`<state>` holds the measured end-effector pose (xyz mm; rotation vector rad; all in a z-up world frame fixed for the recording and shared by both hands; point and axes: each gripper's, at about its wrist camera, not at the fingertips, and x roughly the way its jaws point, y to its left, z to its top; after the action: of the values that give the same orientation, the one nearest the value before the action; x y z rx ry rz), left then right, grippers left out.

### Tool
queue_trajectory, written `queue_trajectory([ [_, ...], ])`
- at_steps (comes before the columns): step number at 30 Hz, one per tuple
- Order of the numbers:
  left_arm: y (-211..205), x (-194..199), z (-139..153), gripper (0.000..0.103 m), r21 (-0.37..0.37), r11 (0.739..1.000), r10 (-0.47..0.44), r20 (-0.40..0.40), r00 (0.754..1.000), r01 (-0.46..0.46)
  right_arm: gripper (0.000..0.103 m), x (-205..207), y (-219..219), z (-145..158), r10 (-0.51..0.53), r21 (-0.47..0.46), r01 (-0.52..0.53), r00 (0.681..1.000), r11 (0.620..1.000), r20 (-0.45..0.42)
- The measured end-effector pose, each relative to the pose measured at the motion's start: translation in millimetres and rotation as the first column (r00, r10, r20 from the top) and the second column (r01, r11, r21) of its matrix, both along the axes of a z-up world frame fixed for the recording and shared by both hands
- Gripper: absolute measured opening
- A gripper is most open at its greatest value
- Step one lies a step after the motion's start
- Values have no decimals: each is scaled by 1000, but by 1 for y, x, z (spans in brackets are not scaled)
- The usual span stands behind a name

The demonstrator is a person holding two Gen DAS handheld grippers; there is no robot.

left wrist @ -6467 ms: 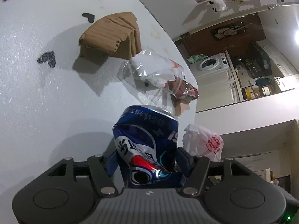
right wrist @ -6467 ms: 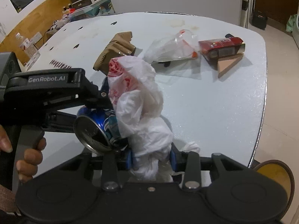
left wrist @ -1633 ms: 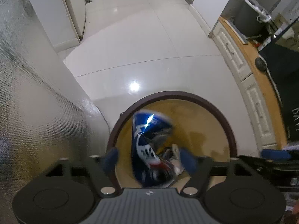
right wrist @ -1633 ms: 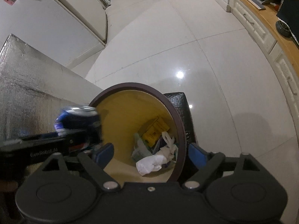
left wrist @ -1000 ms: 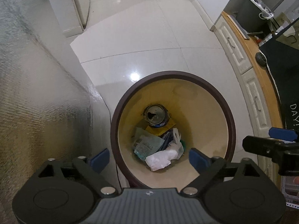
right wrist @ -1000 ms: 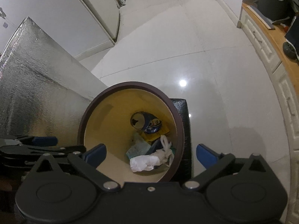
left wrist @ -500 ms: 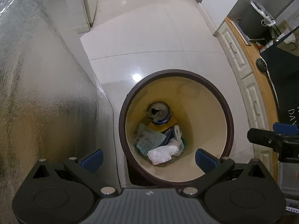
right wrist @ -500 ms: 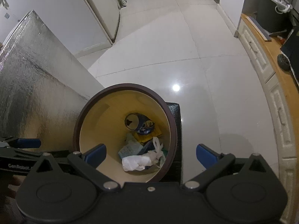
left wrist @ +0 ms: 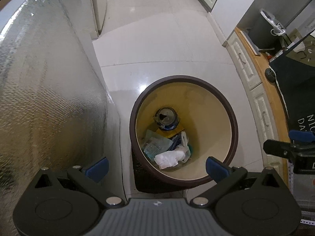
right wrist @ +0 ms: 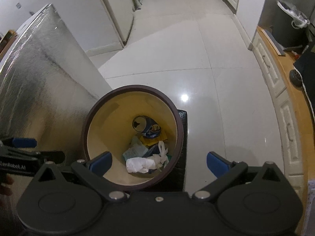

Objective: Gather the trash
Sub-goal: 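Move both tools up from the bin back toward the table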

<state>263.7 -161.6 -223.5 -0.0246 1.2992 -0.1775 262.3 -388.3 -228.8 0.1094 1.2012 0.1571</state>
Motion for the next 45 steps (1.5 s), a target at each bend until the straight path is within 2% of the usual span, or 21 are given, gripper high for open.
queue_trajectory([
  [3, 1, -6, 7, 103, -2, 1000, -11, 7, 1000, 11, 103, -8, 3, 6, 40, -20, -40, 999, 999, 11],
  [15, -1, -30, 40, 103, -11, 997, -70, 64, 995, 71, 103, -35, 4, 37, 92, -75, -88, 995, 993, 47],
  [28, 5, -63, 85, 103, -42, 993, -103, 150, 983, 110, 103, -62, 1, 78, 111, -107, -101, 989, 989, 100],
  [36, 20, -83, 123, 103, -70, 993, -80, 234, 969, 99, 103, -79, 9, 115, 115, -98, -99, 978, 990, 171],
  [45, 64, -104, 169, 103, -108, 993, 0, 340, 940, 39, 103, -92, 40, 161, 141, -95, -119, 950, 988, 277],
])
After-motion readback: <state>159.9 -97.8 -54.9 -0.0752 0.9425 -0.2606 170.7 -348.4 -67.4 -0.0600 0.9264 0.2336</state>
